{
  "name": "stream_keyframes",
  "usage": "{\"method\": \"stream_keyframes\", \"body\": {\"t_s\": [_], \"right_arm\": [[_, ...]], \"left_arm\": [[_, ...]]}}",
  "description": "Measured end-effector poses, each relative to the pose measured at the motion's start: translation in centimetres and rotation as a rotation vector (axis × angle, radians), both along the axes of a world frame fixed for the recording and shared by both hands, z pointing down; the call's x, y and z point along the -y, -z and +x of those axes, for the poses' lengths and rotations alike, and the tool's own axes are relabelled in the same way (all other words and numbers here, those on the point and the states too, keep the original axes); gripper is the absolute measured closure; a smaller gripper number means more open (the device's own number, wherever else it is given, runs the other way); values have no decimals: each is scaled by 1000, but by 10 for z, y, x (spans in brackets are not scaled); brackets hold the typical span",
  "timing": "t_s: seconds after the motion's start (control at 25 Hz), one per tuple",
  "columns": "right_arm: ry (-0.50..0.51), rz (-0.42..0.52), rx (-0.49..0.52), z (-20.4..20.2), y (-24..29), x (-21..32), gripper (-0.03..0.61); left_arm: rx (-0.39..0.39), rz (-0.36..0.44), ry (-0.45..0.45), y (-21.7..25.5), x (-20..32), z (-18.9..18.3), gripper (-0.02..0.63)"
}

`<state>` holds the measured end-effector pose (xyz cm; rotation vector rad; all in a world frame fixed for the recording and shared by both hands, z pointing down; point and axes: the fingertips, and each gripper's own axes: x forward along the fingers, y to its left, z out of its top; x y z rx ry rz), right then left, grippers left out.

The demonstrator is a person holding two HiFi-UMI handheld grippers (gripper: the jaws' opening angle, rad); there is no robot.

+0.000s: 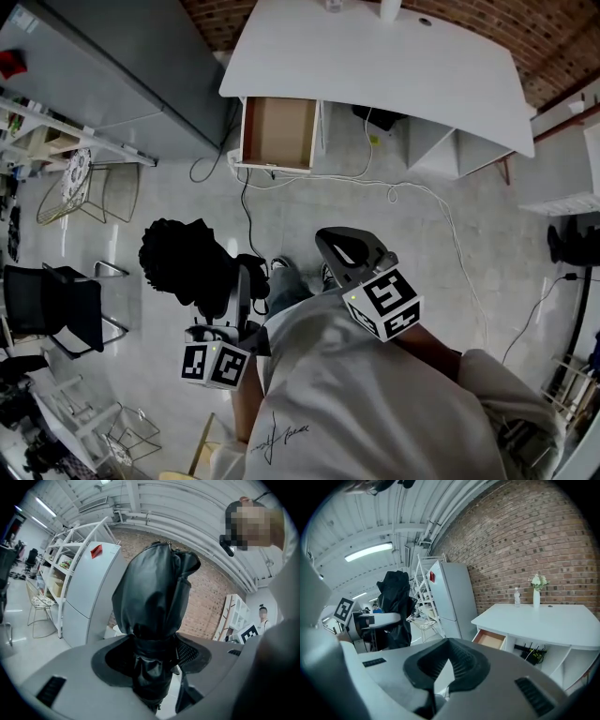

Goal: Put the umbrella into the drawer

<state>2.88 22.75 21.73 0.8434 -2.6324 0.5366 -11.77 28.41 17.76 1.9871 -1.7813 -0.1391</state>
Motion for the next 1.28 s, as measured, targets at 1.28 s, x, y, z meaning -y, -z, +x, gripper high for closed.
{"method": "stream_keyframes", "body": {"t_s": [1.28], "right_arm": [[-295,-54,-69,-159,3,136,569]], "left_arm": [[-8,-43,-381,2,194,-157,353]]}}
